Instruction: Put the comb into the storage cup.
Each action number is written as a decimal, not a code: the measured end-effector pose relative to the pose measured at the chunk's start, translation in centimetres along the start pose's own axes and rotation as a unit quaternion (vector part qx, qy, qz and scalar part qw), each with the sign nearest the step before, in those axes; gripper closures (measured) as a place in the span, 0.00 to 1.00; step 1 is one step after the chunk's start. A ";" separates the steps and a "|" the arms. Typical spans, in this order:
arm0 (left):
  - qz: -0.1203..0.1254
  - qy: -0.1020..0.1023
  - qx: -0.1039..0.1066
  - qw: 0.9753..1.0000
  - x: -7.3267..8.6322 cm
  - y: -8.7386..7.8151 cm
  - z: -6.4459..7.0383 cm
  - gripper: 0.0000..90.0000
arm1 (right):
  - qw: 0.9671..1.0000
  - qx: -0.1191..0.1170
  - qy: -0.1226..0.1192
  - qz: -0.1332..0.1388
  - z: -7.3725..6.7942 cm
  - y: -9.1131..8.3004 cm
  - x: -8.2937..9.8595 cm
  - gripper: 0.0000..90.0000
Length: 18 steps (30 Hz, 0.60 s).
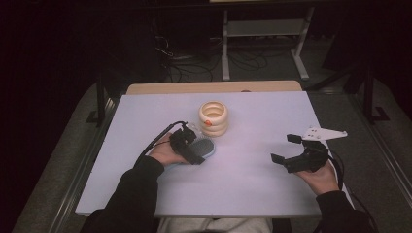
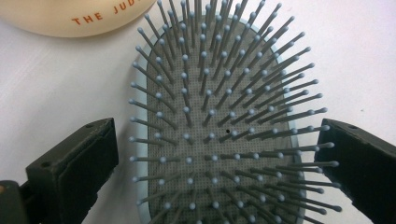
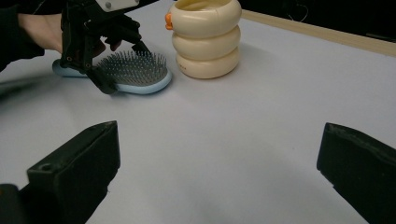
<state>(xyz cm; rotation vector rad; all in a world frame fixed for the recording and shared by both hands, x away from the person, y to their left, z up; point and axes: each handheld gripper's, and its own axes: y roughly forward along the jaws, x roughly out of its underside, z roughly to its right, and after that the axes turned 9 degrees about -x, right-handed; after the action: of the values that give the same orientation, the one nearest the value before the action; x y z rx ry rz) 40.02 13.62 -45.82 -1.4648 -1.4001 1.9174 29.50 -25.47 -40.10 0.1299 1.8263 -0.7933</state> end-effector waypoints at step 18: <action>0.000 0.039 -0.022 0.999 0.0 -0.2 0.4 0.16 | 1.000 0.000 0.000 0.001 0.0 0.0 0.0 0.00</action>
<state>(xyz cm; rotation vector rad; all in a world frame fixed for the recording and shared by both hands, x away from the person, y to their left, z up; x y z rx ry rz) 39.62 13.50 -45.62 -1.5434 -1.4147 1.8201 29.50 -25.48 -40.08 0.1315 1.8266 -0.7928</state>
